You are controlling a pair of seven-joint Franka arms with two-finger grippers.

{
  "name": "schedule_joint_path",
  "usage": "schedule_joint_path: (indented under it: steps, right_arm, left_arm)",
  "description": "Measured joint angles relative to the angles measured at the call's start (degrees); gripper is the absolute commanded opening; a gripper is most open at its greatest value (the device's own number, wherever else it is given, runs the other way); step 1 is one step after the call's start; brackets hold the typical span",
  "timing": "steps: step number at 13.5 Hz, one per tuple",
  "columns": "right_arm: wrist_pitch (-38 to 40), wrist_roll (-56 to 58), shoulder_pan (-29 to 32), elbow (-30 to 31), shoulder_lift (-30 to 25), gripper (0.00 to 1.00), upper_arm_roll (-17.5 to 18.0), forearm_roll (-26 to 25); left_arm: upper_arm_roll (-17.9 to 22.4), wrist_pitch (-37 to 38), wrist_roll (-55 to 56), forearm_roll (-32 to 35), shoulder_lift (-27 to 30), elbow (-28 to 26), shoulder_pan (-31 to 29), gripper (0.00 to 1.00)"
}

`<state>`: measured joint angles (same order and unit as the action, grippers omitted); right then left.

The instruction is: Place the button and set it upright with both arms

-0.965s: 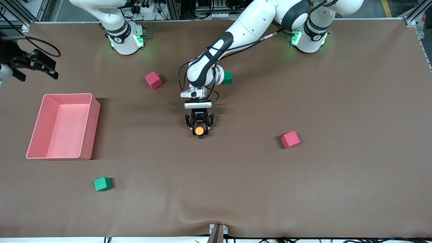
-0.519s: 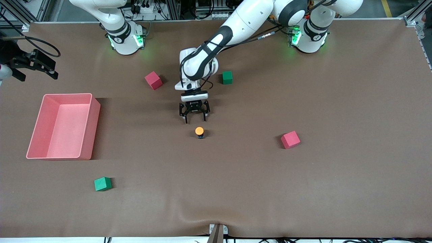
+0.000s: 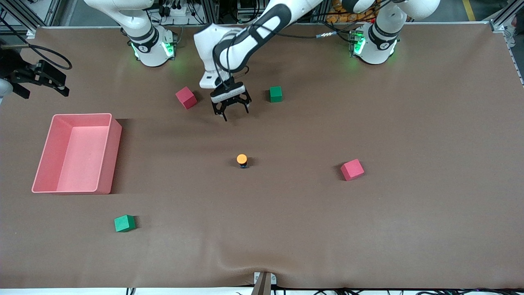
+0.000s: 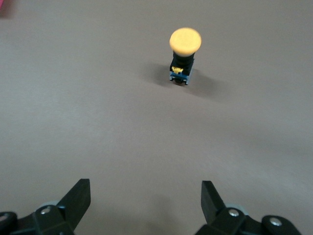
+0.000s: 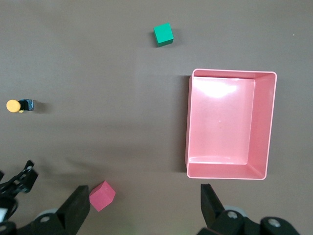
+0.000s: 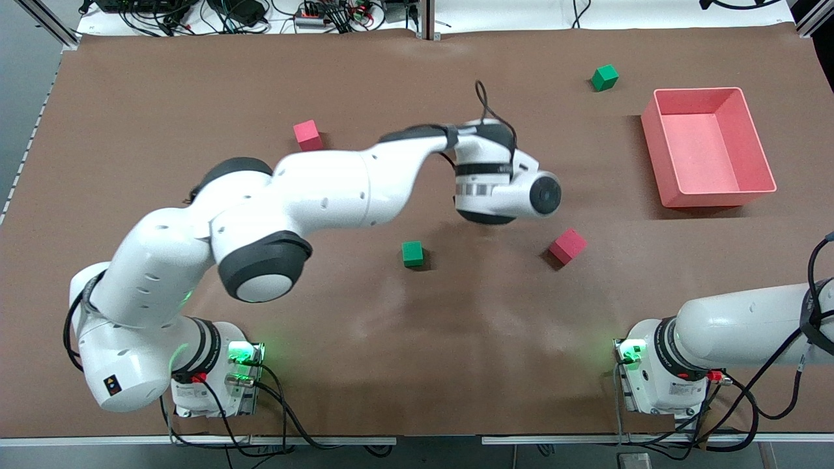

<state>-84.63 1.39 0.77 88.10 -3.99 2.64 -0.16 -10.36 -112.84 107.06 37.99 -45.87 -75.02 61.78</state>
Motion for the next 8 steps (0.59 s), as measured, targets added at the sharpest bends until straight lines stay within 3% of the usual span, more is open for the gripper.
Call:
schedule_joint_path:
  steps: [4, 8]
  right_arm:
    - [0.03, 0.00, 0.03, 0.02, 0.00, 1.00, -0.03, 0.00]
    - [0.03, 0.00, 0.03, 0.03, 0.00, 1.00, -0.02, 0.00]
  left_arm:
    - [0.25, 8.95, -16.87, -12.18, 12.08, 0.32, -5.86, 1.00]
    - [0.36, 19.90, -35.59, -15.27, 22.80, 0.07, -14.85, 1.00]
